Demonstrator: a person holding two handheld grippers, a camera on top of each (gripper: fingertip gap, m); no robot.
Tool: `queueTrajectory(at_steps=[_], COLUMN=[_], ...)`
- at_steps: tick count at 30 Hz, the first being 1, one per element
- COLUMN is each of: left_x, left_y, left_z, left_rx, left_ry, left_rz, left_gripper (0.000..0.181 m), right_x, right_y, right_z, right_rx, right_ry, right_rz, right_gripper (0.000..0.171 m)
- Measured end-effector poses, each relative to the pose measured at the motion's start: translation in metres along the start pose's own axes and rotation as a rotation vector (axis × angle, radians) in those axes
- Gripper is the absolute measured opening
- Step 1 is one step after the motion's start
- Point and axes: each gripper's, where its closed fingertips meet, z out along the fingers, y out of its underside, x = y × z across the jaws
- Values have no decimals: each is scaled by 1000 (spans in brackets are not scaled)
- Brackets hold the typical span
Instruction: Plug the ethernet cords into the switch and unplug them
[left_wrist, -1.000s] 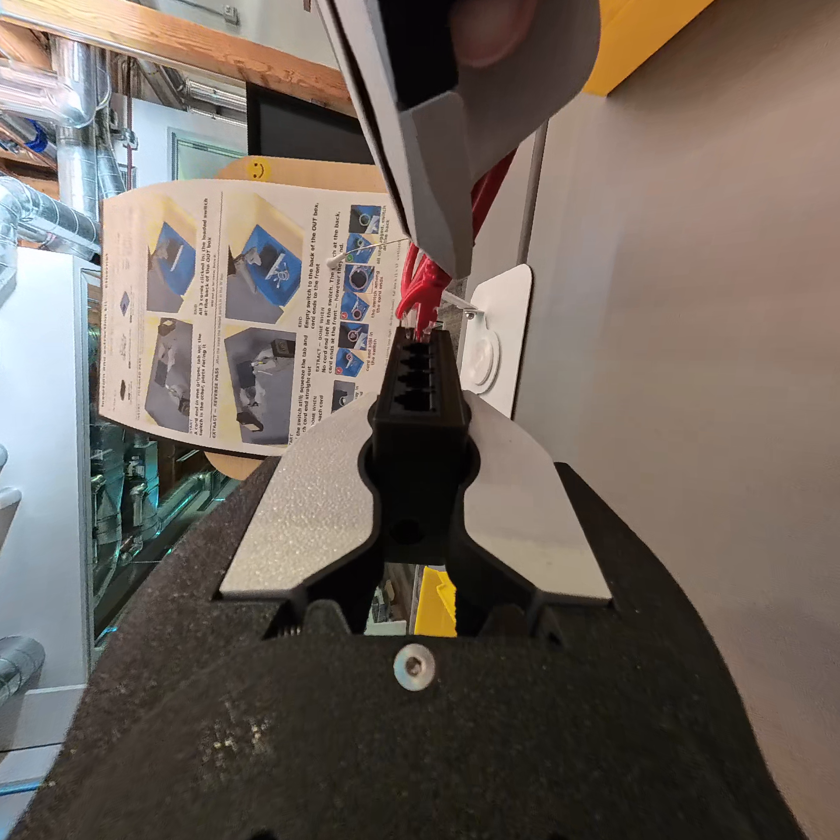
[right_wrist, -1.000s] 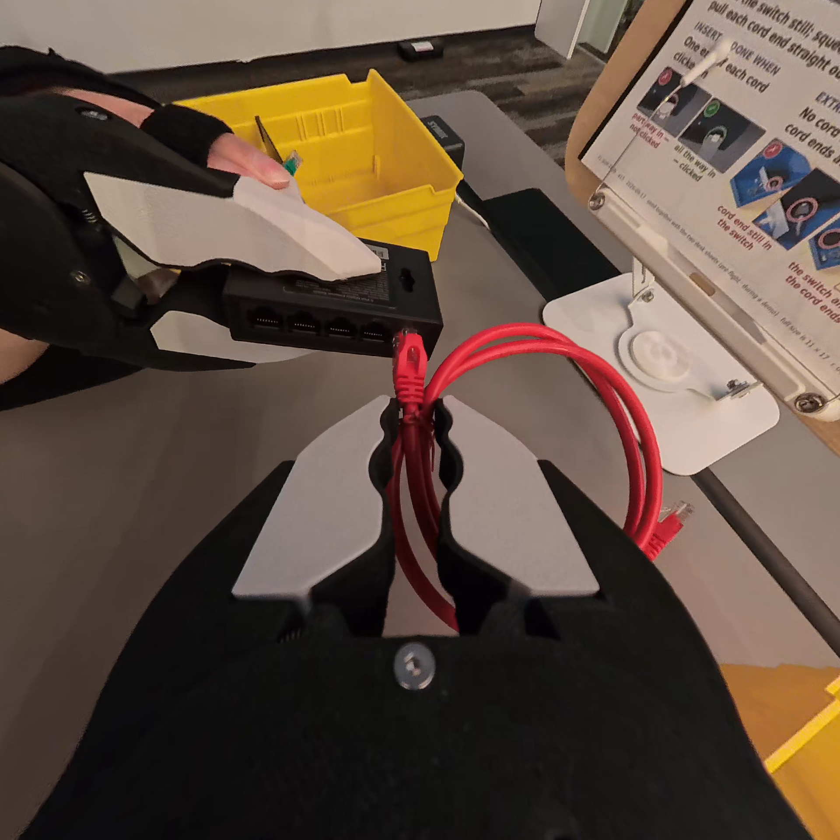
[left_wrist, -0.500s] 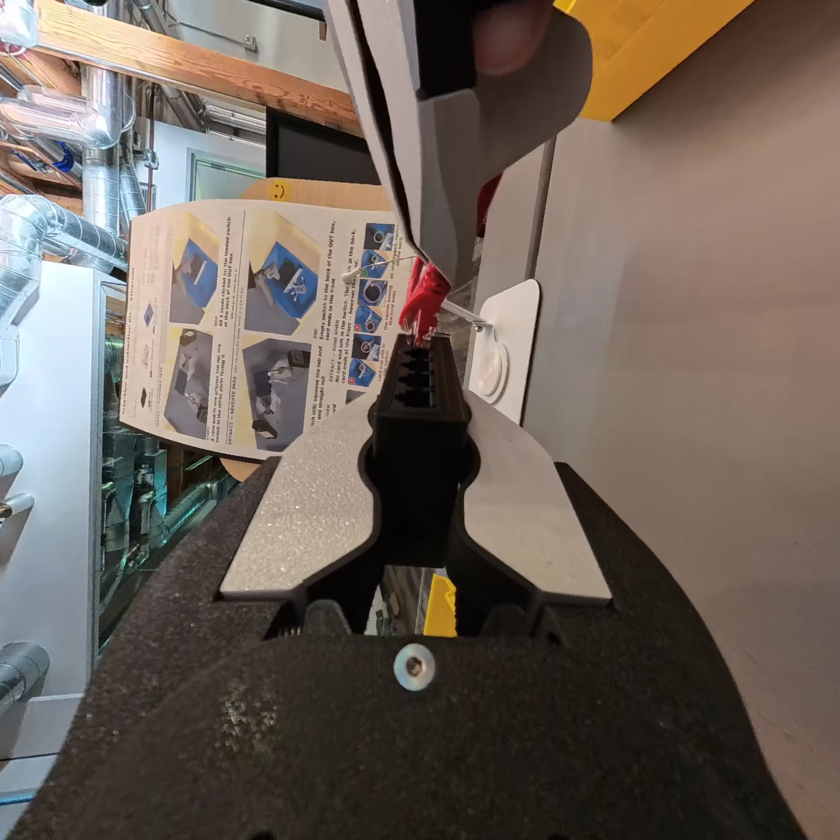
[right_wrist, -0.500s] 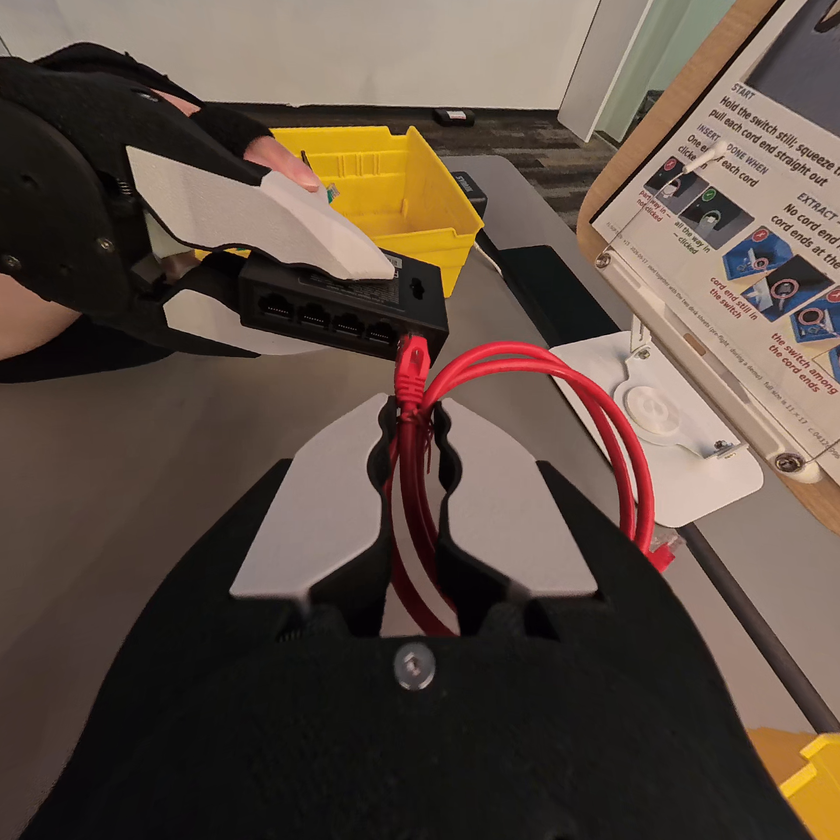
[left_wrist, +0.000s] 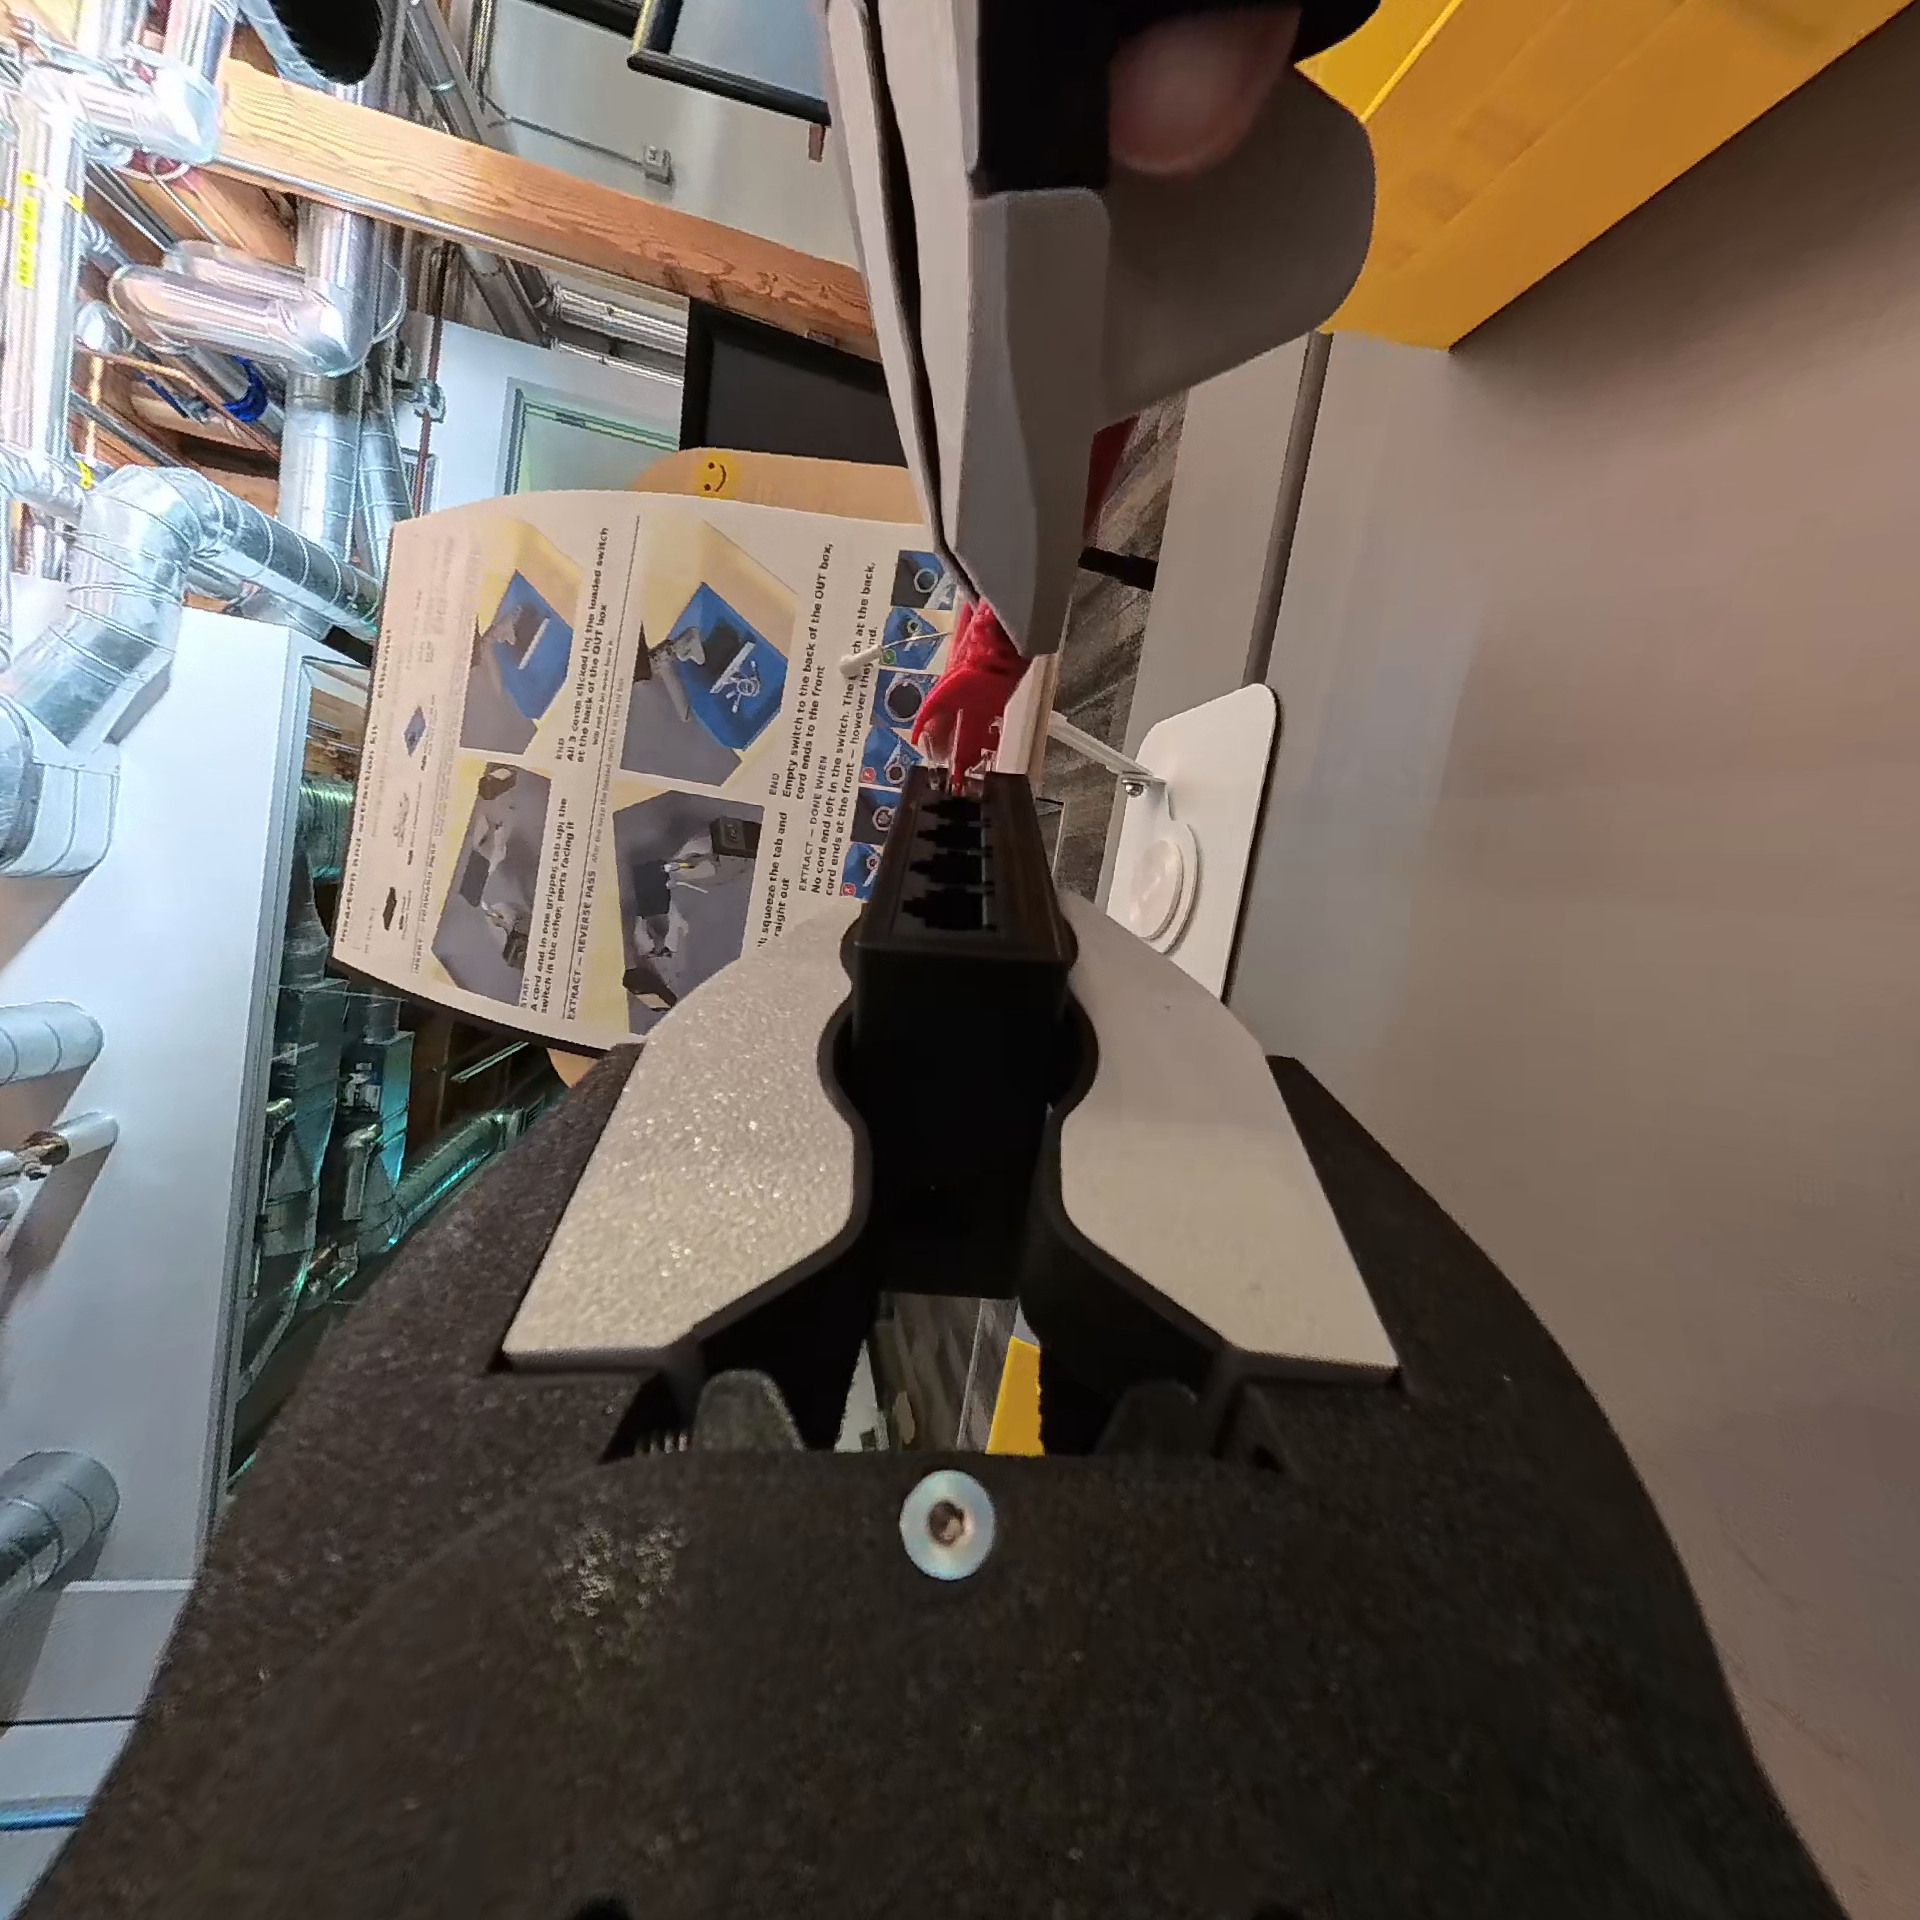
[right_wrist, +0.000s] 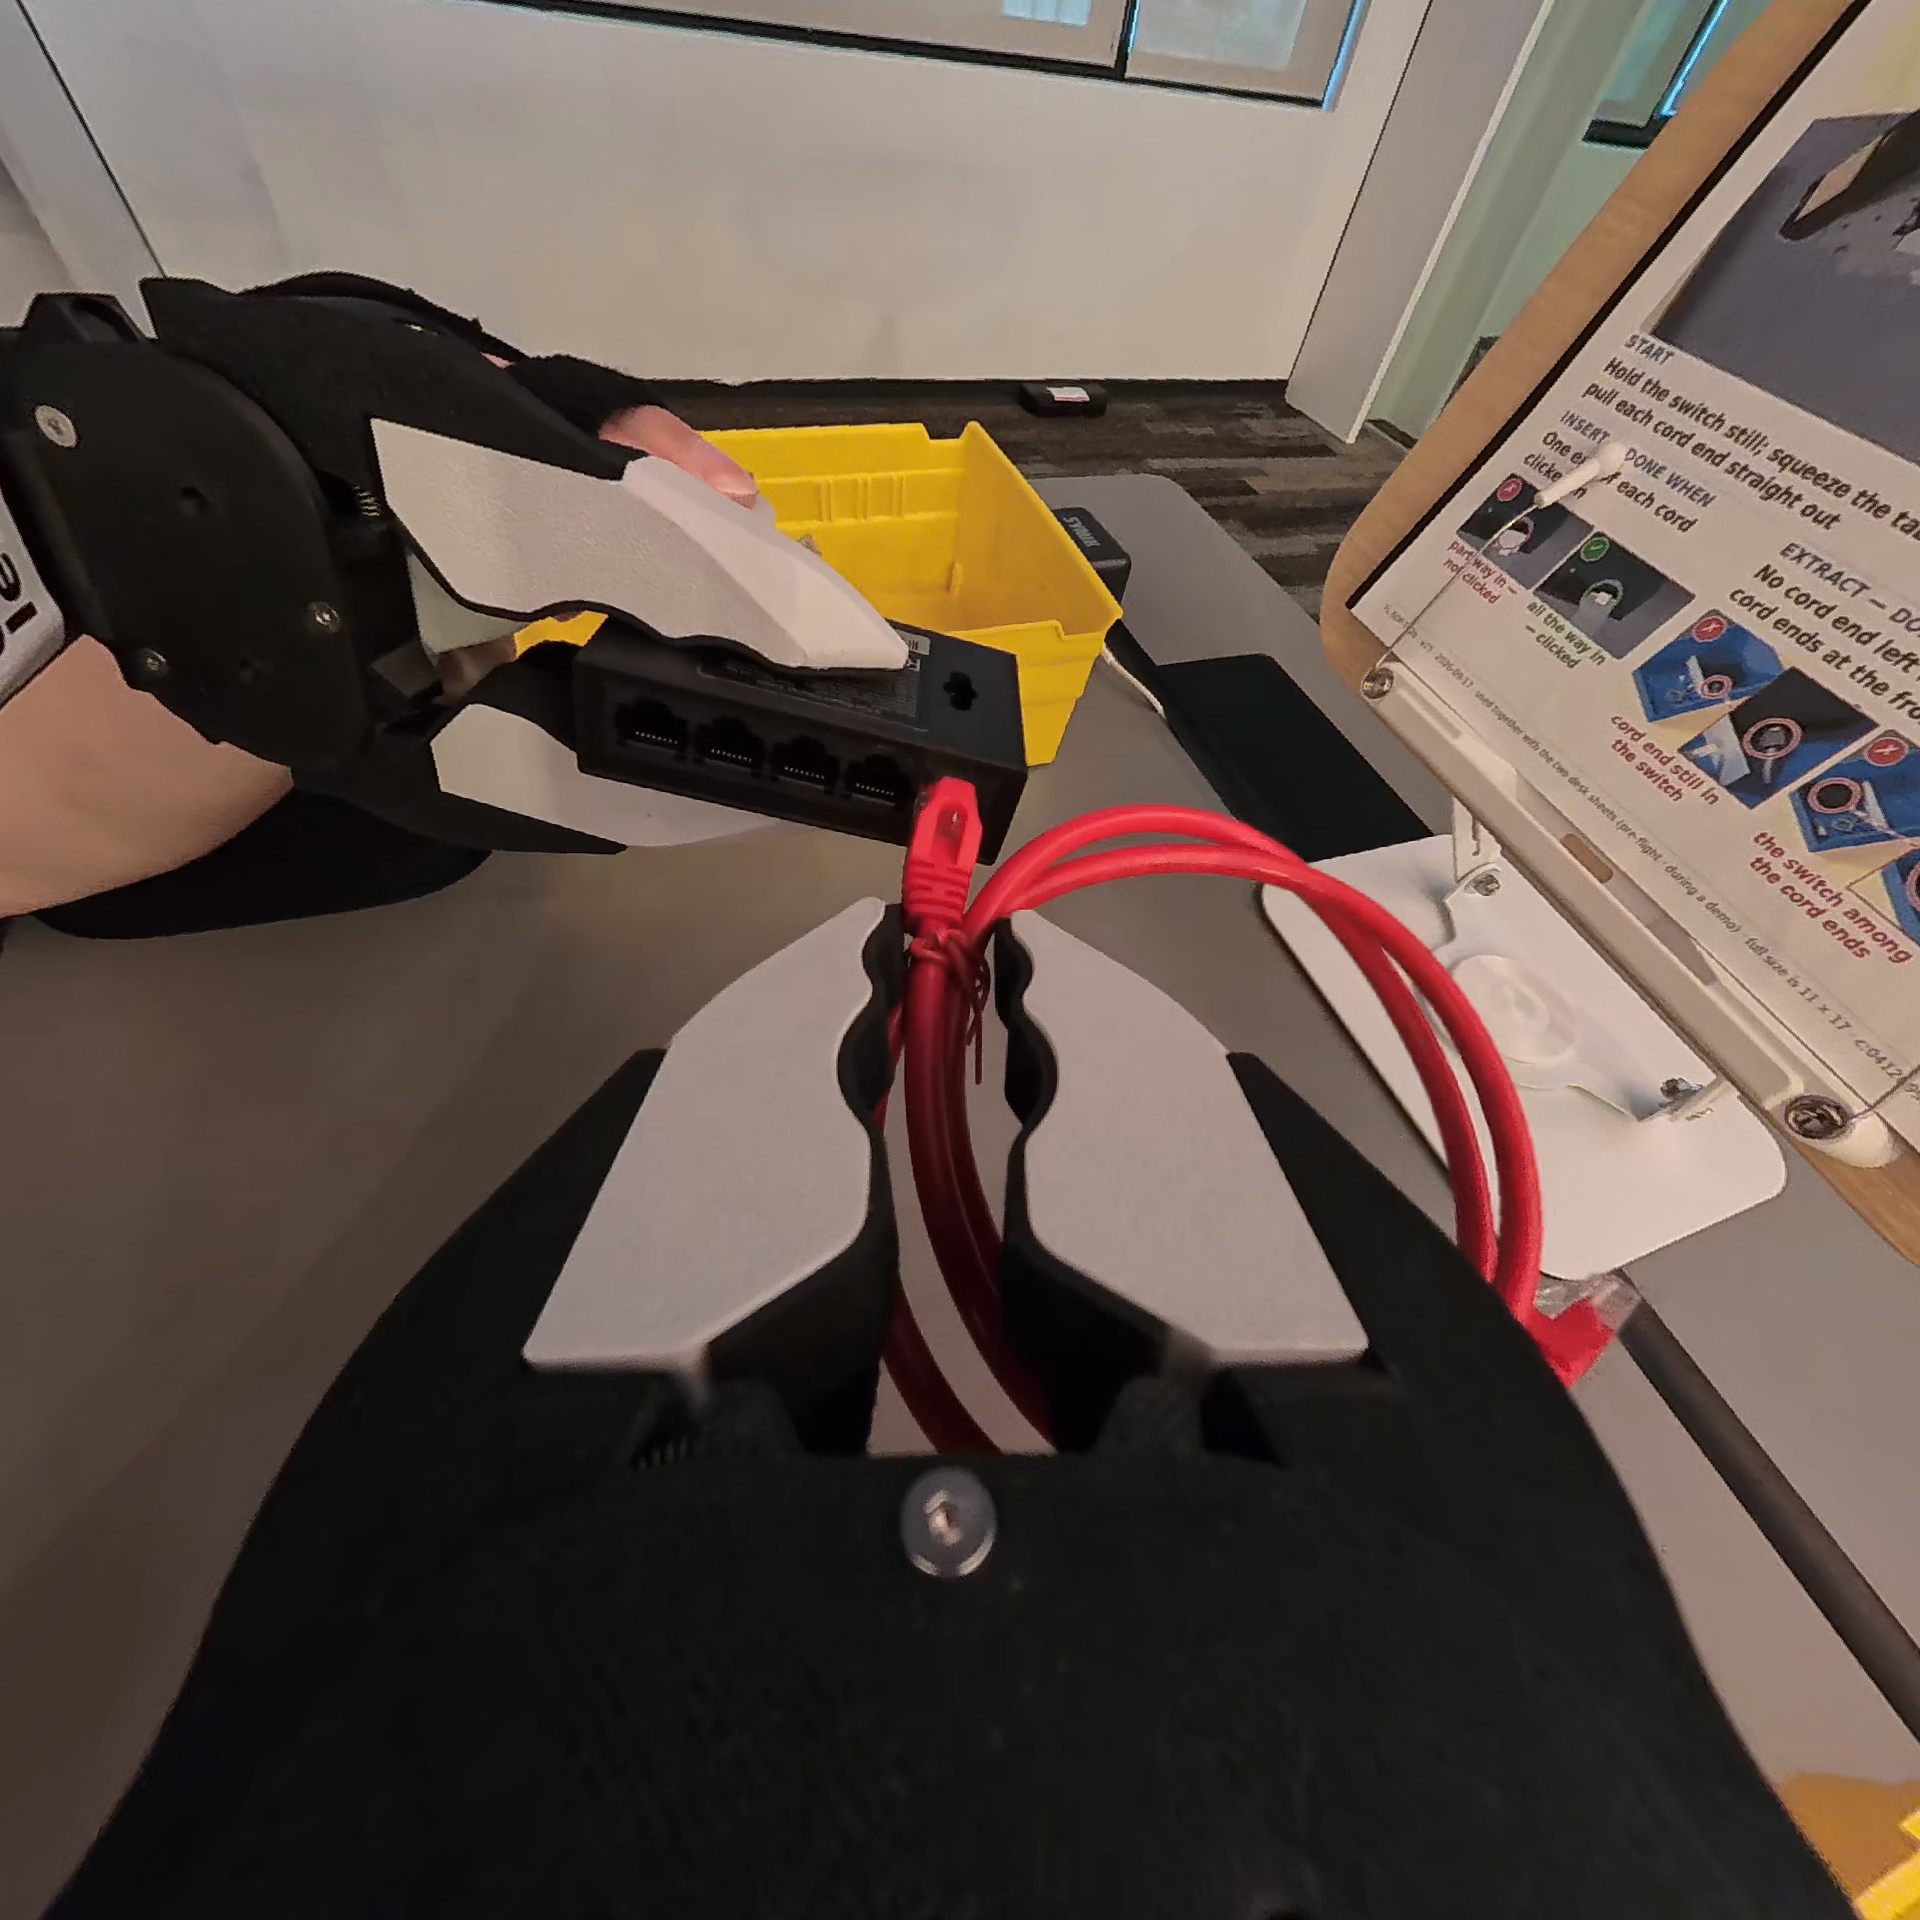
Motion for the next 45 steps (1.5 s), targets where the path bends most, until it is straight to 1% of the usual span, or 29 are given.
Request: queueTrajectory(at_steps=[10,22,26,36,40,45], left_x=[-2,4,0,-18,-18,-20], left_y=[-2,-13,-12,-19,-18,-19], left_z=[-3,-7,-8,-13,-11,-10], left_rx=[6,79,85,158,133,123], left_ry=[-8,46,13,-102,-119,-146], left_rz=[8,-9,9,-43,-32,-33], left_gripper=[29,29,29,29,29,30], right_x=[-2,-8,-10,-16,-15,-15], right_y=[-3,1,-2,-23,-22,-23], right_z=[-1,-6,-7,-20,-22,-23], right_rx=[27,-82,-86,-117,-143,-146], right_ry=[-20,-3,11,168,205,208], right_rz=[20,-55,-69,-193,-226,-236], right_gripper=[18,16,16,16,16,16])
